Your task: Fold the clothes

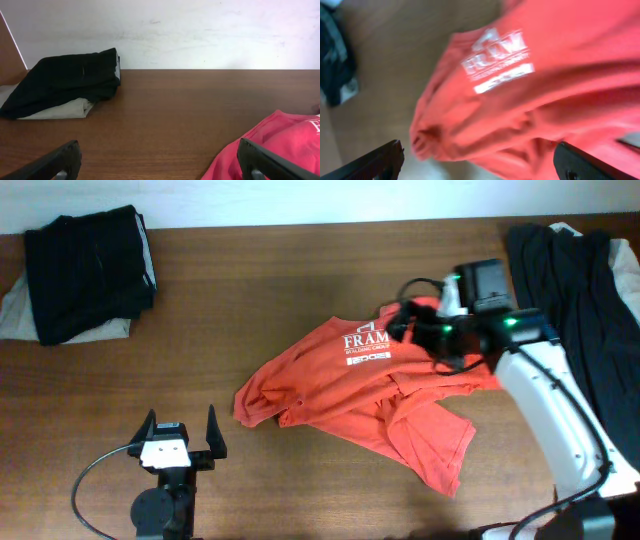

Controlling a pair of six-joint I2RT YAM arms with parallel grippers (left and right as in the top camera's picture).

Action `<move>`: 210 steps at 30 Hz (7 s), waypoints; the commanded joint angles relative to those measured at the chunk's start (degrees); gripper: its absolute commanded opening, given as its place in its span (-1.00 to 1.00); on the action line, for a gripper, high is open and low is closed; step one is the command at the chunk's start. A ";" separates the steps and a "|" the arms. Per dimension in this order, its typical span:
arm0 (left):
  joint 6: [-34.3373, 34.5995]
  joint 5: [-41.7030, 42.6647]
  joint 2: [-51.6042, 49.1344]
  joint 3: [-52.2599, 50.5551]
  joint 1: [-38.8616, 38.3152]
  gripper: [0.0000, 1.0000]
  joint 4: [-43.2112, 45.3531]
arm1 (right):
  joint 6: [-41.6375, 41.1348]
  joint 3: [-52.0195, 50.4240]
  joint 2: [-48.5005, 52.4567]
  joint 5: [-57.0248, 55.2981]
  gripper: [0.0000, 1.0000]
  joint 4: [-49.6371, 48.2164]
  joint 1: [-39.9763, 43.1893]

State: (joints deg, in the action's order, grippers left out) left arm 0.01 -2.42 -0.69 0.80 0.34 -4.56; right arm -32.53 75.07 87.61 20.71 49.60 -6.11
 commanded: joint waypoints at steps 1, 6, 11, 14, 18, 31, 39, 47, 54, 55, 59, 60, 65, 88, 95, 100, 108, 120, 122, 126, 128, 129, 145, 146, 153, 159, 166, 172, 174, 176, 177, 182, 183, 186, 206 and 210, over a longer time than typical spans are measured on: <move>-0.72 -0.37 0.22 -0.26 -0.07 0.98 -0.02 | 0.81 0.48 1.18 -4.52 0.97 2.47 4.17; -0.72 -0.37 0.22 -0.26 -0.07 0.98 -0.02 | 0.81 0.48 1.20 -6.43 0.97 3.39 5.81; -0.72 -0.37 0.22 -0.26 -0.07 0.99 -0.02 | 0.79 0.48 1.20 -6.40 0.97 3.39 5.81; -0.72 -0.37 0.22 -0.26 -0.07 0.98 -0.02 | 0.79 0.48 1.20 -6.40 0.97 3.37 5.81; -0.72 -0.37 0.22 -0.26 -0.07 0.98 -0.02 | 0.79 0.48 1.20 -6.40 0.97 3.37 5.79; -0.72 -0.37 0.22 -0.26 -0.07 0.99 -0.02 | 0.79 0.48 1.20 -6.40 0.97 3.37 5.81; -0.72 -0.37 0.22 -0.26 -0.07 0.98 -0.02 | 0.79 0.48 1.20 -6.40 0.97 3.37 5.81; -0.72 -0.37 0.22 -0.26 -0.07 0.98 -0.02 | 0.79 0.48 1.20 -6.40 0.97 3.37 5.81; -0.72 -0.37 0.22 -0.26 -0.07 0.98 -0.02 | 0.79 0.48 1.20 -6.40 0.97 3.37 5.81; -0.72 -0.37 0.22 -0.26 -0.07 0.98 -0.02 | 0.79 0.48 1.20 -6.40 0.97 3.37 5.81; -0.72 -0.37 0.22 -0.26 -0.07 0.98 0.17 | 0.79 0.48 1.20 -6.40 0.97 3.37 5.81; -0.72 -0.37 0.24 -0.26 -0.07 0.98 0.17 | 0.79 0.48 1.20 -6.40 0.97 3.37 5.81; -0.68 1.62 0.24 -0.26 -0.09 0.98 0.90 | 0.79 0.48 1.20 -6.40 0.97 3.37 5.81; -5.01 44.26 -64.17 44.65 -0.09 0.98 -9.77 | 0.79 0.48 1.20 -6.40 0.97 3.34 5.81; -3.04 38.71 -86.18 58.99 -0.46 0.99 -34.56 | 0.79 0.48 1.20 -6.40 0.97 3.34 5.79; 12.96 9.97 -88.65 58.99 -1.03 0.98 -40.15 | 0.79 0.48 1.20 -6.40 0.97 3.37 5.81; 17.46 7.04 -94.62 58.97 -6.64 0.67 -40.96 | 0.79 0.48 1.20 -6.40 0.97 3.37 5.81; 17.55 3.82 -101.13 58.93 -6.62 0.08 -40.50 | 0.79 0.48 1.20 -6.40 0.97 3.34 5.81; 17.55 3.85 -102.25 58.93 -6.62 -0.04 -40.00 | 0.79 0.48 1.20 -6.40 0.97 3.34 5.79; 17.53 3.89 -105.04 58.93 -6.62 -0.08 -39.56 | 0.79 0.48 1.20 -6.40 0.97 3.37 5.81; 17.53 3.91 -105.18 58.93 -6.62 -0.21 -39.41 | 0.79 0.48 1.20 -6.40 0.97 3.34 5.79; 17.53 3.91 -105.18 58.93 -6.62 -0.49 -39.43 | 0.79 0.48 1.20 -6.40 0.98 3.34 5.79; 17.62 3.65 -98.09 69.22 10.56 -0.99 -45.68 | -0.87 0.48 1.20 -1.73 0.97 2.10 5.81; 17.84 3.61 -97.59 69.22 12.59 -0.99 -45.88 | -0.66 0.48 1.20 -1.90 0.97 2.14 5.81; 24.35 5.88 -92.94 69.22 32.65 -0.99 -47.23 | 10.10 0.35 3.69 -3.61 0.97 8.17 4.37; 24.15 9.07 -92.83 69.22 33.66 -0.99 -47.80 | 10.58 0.22 14.78 -3.41 0.98 4.02 2.62; 24.17 9.07 -92.83 69.22 32.65 -0.99 -47.52 | 6.27 0.22 26.34 -5.11 0.62 -2.62 2.75; 24.17 9.07 -92.83 69.22 32.65 -1.00 -47.08 | 5.03 0.22 28.15 -6.43 -0.07 -8.63 2.73; 24.20 9.07 -92.83 69.22 32.65 -0.99 -47.08 | 4.96 0.22 28.83 -6.40 -0.63 -10.08 2.73; 24.20 9.07 -92.83 69.22 32.65 -0.99 -47.10 | 4.57 0.22 29.44 -6.36 -0.92 -13.18 2.69; 24.17 9.07 -92.83 69.22 32.65 -1.00 -47.10 | 4.57 1.22 29.20 -5.40 -0.92 -15.52 2.75; 24.17 9.09 -92.83 69.20 32.65 -0.99 -47.15 | 4.59 32.48 29.49 -5.79 -0.92 -18.64 2.86; 24.17 9.07 -92.83 69.20 32.63 -1.00 -47.19 | 4.57 41.31 30.40 -8.09 -0.92 -19.56 2.93; 24.15 9.03 -92.83 69.20 32.00 -0.99 -47.17 | 4.37 55.69 33.38 -8.96 -0.08 -18.64 3.80; 24.17 9.07 -92.83 69.20 26.43 -1.00 -48.02 | 8.02 53.48 20.81 -20.39 0.97 47.74 -5.22; 24.15 9.05 -92.83 69.20 26.45 -1.00 -48.09 | 5.53 39.36 18.45 -25.92 0.97 47.41 -14.47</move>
State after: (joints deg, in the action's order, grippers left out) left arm 23.64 6.85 -94.59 69.12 26.89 -52.62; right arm -23.99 122.78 105.71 0.62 96.77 -16.62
